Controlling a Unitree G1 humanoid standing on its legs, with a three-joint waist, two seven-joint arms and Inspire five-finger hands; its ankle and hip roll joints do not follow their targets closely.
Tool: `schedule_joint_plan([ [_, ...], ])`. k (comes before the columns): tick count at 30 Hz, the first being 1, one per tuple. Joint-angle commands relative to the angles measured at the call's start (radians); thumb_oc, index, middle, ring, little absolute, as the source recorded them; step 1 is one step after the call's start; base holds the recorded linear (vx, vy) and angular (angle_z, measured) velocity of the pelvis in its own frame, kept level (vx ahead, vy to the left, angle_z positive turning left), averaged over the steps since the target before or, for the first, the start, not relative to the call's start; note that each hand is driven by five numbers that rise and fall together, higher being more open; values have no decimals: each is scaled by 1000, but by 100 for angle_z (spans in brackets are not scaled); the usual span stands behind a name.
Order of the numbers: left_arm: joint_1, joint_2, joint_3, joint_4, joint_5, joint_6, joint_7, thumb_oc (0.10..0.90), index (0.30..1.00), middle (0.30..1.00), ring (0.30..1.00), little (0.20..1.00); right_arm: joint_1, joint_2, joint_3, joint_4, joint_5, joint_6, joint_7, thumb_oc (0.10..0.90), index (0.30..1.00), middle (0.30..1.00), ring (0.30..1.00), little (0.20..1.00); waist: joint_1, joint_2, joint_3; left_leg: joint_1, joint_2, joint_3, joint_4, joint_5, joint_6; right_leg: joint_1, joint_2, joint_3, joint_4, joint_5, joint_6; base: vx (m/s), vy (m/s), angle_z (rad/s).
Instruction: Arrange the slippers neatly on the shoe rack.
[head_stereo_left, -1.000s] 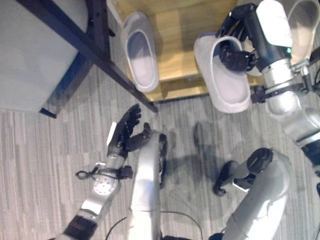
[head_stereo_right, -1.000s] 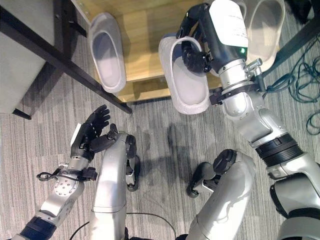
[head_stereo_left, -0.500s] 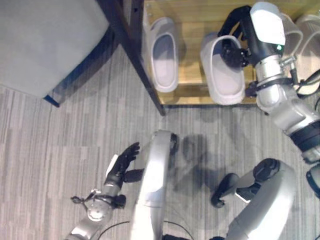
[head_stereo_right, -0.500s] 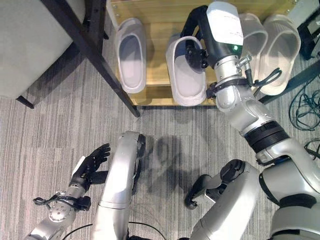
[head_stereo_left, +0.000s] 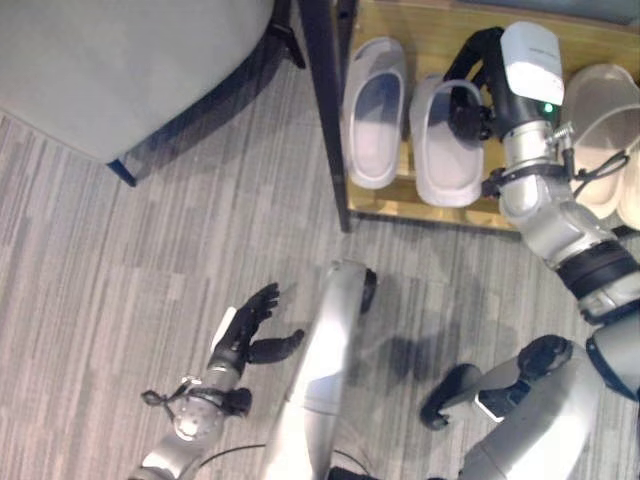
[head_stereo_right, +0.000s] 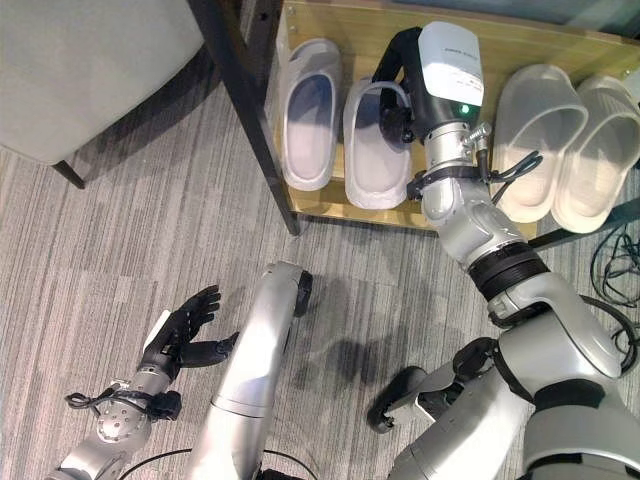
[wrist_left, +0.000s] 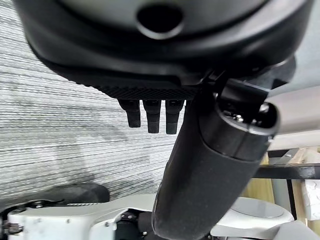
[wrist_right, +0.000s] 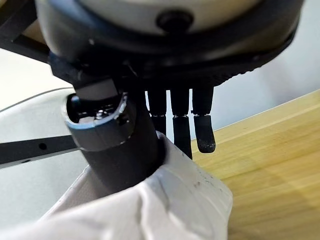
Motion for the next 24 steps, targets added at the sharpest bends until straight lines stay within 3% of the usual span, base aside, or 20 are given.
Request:
schedule_joint_plan([
  [1, -16, 65, -25, -104, -29, -94, -7, 800, 900, 900, 900, 900, -243, -43, -6, 34, 41, -30, -97, 800, 900, 900, 900, 900, 47, 36, -30, -56, 31, -71, -48, -103, 14, 83, -10, 78, 47, -31, -60, -8, 25, 9],
  [13, 2, 65, -22, -93, -50, -75, -10, 800, 900, 900, 900, 900, -313, -6, 123, 97, 136, -63, -2, 800, 900, 900, 900, 900, 16, 2, -30, -56, 59, -60, -20, -110, -2, 45, 8, 101, 77, -31, -81, -6, 16, -2],
  [24, 36, 53, 13, -77, -51, -57, -10, 800, 900, 900, 900, 900, -237, -20, 91, -43, 208, -93, 46, 800, 900, 900, 900, 900, -23, -32, -30, -56, 79, -48, -11, -105, -14, -14, 33, 143, 118, -47, -87, -19, 5, -6],
])
